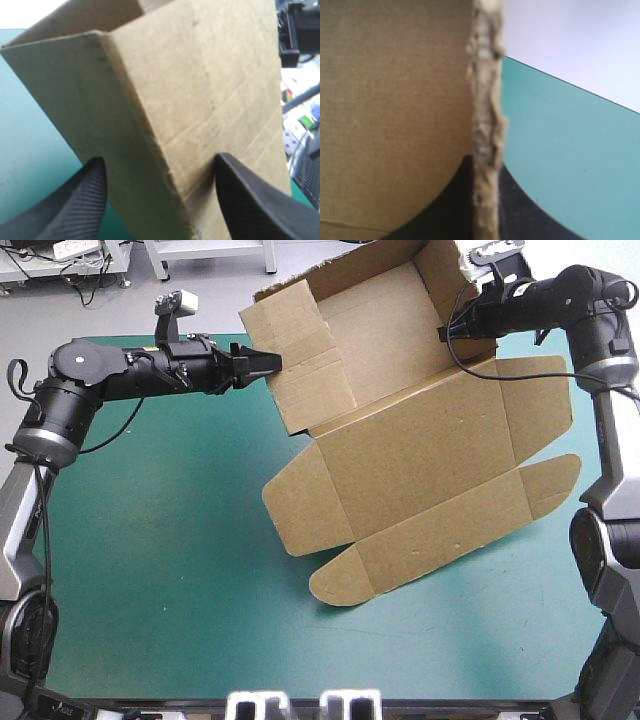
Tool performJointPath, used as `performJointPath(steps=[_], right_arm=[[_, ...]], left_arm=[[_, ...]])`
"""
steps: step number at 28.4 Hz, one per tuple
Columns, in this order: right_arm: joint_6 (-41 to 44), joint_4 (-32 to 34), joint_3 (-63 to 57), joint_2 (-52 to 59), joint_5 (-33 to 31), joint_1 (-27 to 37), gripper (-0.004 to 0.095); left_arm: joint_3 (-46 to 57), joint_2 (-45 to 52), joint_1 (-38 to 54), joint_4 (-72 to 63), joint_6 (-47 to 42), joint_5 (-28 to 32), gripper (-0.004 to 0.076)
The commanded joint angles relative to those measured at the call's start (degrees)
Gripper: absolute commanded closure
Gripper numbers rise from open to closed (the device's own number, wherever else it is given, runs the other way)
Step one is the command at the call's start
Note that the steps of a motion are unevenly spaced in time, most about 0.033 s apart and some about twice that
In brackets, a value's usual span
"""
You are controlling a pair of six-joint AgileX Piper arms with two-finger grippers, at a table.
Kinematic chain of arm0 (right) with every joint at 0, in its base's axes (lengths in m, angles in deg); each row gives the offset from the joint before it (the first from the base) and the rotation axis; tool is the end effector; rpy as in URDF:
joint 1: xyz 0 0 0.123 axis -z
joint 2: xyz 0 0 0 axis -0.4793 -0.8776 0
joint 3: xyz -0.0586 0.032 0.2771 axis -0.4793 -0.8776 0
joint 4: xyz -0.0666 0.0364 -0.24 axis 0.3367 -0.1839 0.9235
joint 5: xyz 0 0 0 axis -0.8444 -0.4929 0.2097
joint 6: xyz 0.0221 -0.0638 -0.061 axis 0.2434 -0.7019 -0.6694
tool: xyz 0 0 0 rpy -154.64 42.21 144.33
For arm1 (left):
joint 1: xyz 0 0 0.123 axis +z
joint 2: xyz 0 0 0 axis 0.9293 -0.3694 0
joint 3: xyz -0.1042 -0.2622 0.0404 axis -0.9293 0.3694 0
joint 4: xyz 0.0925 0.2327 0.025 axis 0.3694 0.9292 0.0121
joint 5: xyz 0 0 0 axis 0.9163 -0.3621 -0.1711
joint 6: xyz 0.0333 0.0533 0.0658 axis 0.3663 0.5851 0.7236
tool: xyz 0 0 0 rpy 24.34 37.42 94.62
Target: Fold the box
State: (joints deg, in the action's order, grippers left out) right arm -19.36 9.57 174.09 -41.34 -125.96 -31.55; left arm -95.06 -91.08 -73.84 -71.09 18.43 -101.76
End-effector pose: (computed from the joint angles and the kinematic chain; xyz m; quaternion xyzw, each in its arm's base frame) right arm 0.4261 0.0532 0.4302 -0.2211 0.8586 0.1075 0.4498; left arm 0.3405 -0.0987 0.4150 0.1380 0.8091 -0.4108 0.3969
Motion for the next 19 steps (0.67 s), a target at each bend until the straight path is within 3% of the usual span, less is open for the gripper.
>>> performJointPath(steps=[1, 4, 11, 19], right_arm=[[2.9, -0.7, 2.1, 2.5, 3.9, -1.7, 0.0930], [5.7, 2.0, 2.1, 2.2, 5.8, -3.6, 0.0931], [6.6, 2.2, 2.1, 1.7, 12.4, -7.7, 0.0930], [8.4, 2.3, 2.1, 1.7, 17.4, -7.6, 0.0931]], left_arm=[[-4.5, 2.6, -1.8, 0.6, -6.9, 7.7, 0.0274], [-5.9, 2.1, -3.1, 6.1, -12.1, 9.9, 0.0277], [-6.0, 0.3, -3.7, 11.8, -18.9, 6.9, 0.0288], [-6.1, 0.3, -3.7, 20.2, -24.0, 5.0, 0.0288]])
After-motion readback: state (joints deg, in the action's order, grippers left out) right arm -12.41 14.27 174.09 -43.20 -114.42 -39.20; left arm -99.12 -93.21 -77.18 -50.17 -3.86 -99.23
